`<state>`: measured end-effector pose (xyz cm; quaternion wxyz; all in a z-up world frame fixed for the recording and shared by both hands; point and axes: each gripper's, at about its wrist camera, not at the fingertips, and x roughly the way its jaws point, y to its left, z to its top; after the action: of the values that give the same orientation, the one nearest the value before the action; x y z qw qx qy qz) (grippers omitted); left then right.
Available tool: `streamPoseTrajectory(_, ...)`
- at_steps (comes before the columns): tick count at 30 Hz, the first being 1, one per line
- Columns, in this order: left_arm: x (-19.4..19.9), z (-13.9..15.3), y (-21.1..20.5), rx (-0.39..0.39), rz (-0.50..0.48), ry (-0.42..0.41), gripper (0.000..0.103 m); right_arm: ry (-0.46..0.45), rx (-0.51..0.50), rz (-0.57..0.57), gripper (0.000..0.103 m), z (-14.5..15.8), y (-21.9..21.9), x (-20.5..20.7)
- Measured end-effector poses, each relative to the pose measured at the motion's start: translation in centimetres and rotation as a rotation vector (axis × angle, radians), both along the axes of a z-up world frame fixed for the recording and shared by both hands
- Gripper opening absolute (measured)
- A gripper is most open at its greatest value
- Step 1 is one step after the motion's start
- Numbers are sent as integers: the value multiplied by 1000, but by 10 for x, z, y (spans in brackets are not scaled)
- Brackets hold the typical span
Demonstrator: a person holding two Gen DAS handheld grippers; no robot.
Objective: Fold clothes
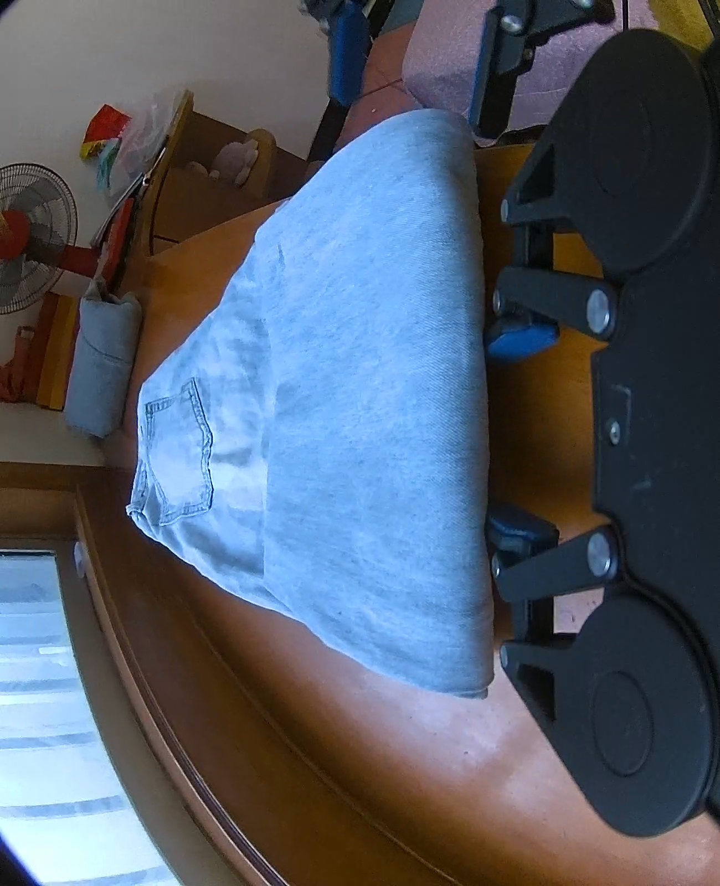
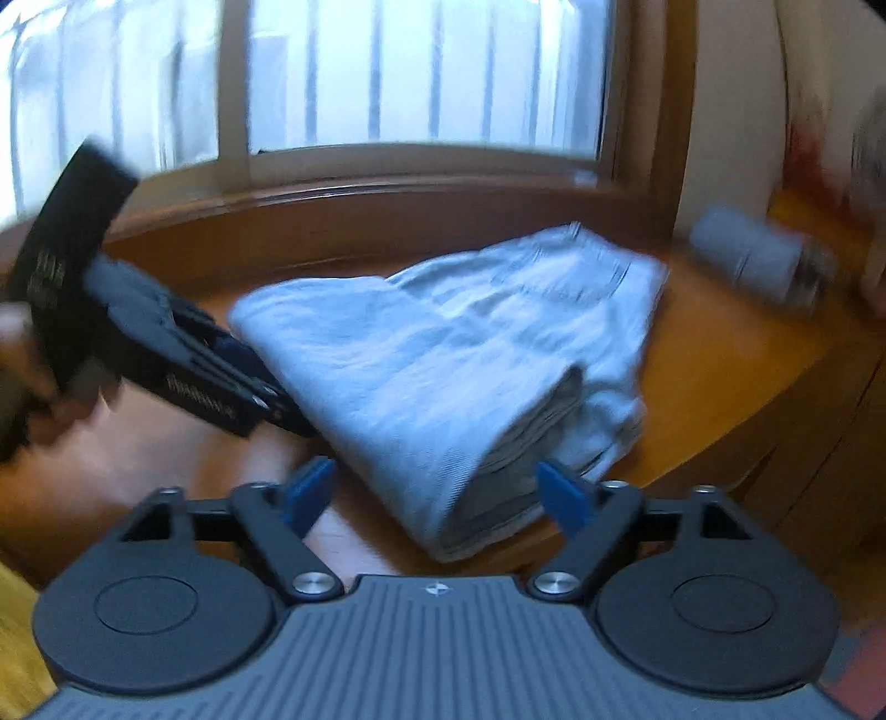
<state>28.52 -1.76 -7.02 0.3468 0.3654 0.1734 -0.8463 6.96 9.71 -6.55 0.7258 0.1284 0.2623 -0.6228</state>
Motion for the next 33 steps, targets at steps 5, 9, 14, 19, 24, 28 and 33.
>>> streamPoseTrajectory(5,-4,1,-3,34,18,6,63,156,-31,57,88,-6,8,11)
streamPoseTrajectory(9,-4,2,-1,18,25,20,62,192,-52,81,88,-12,5,21)
streamPoseTrajectory(14,-3,6,-2,23,14,52,35,305,-105,114,88,-19,3,40)
streamPoseTrajectory(19,-4,10,-3,27,24,69,35,377,-145,139,88,-21,0,46)
streamPoseTrajectory(24,-4,12,-5,41,30,82,35,535,-229,135,85,-34,-15,51)
streamPoseTrajectory(28,1,16,0,-3,8,72,45,509,-195,172,33,-30,-29,47)
streamPoseTrajectory(33,15,14,17,-205,-96,-83,62,354,-136,185,29,-6,-40,29)
